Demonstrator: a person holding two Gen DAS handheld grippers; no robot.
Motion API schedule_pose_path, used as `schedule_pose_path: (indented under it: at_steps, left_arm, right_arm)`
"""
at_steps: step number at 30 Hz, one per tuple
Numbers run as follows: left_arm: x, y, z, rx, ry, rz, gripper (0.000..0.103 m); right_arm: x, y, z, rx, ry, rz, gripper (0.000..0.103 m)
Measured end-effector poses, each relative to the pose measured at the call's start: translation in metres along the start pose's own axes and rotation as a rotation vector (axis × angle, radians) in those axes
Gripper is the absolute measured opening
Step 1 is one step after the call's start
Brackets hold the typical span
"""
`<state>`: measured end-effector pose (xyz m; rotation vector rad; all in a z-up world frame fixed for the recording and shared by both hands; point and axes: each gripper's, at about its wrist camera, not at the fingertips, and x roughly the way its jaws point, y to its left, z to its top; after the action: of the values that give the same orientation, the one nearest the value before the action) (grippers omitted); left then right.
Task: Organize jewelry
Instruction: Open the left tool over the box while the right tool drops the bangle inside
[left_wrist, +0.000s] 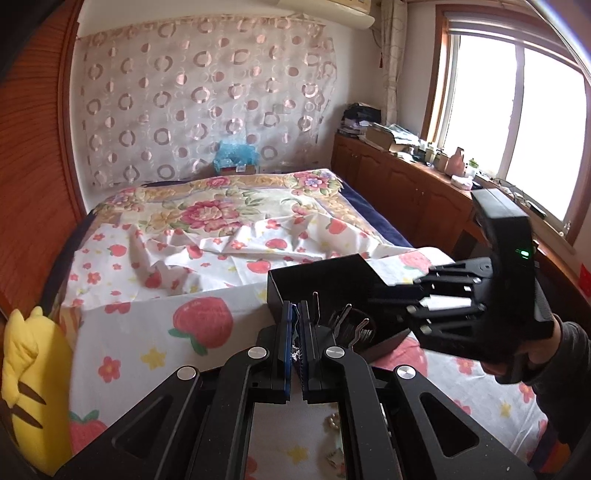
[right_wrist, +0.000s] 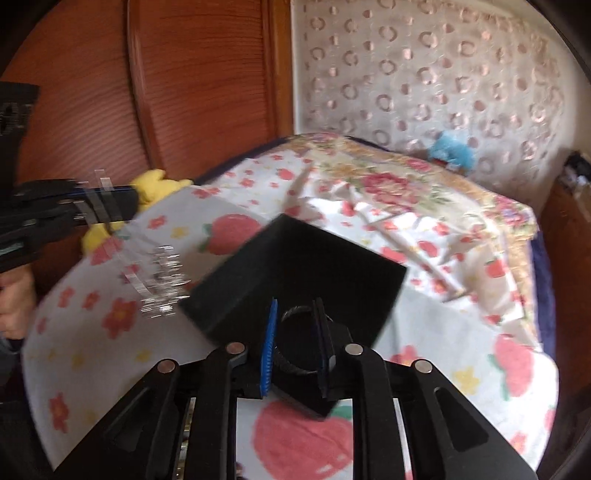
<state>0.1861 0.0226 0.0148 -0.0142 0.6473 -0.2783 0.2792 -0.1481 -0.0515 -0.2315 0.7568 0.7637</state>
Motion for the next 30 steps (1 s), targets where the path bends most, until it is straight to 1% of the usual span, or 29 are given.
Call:
schedule_pose_path:
  at_steps: [1,4,7,10,16,20,21,22,24,30]
  left_arm:
    - [0.003,0.001,0.002,-0.001,0.002,0.000,0.002]
    - [0.003,0.001,0.002,0.000,0.000,-0.005,0.002]
    - [0.013,-0.002,0.008,0.017,0.001,-0.012,0.002]
    - [0.029,-0.008,0.014,0.045,0.011,-0.005,0.002]
    - [0.065,-0.016,0.031,0.059,0.033,0.004,0.002]
    - [0.088,-0.024,0.040,0.066,0.078,-0.002,0.003]
    - [0.090,-0.025,0.041,0.066,0.078,0.003,0.005]
    - [0.092,-0.026,0.043,0.064,0.081,0.001,0.012]
    - [0.090,-0.028,0.044,0.063,0.070,-0.001,0.019]
    - [0.079,-0.021,0.045,0.043,0.052,0.009,0.023]
  right_arm:
    - [-0.001,0.000,0.000,0.005,-0.003,0.006,0.021]
    - [-0.005,-0.003,-0.001,0.018,-0.010,-0.023,0.021]
    - [-0.011,-0.012,-0.005,0.042,-0.017,-0.060,0.021]
    - [-0.018,-0.025,-0.011,0.078,-0.028,-0.099,0.021]
    - [-0.029,-0.036,-0.025,0.104,-0.035,-0.123,0.021]
    - [-0.032,-0.039,-0.030,0.110,-0.031,-0.136,0.021]
    - [-0.033,-0.040,-0.031,0.111,-0.030,-0.139,0.021]
    - [-0.034,-0.040,-0.032,0.112,-0.030,-0.141,0.021]
    - [-0.036,-0.041,-0.033,0.115,-0.030,-0.144,0.021]
    - [-0.034,-0.041,-0.037,0.119,-0.024,-0.148,0.021]
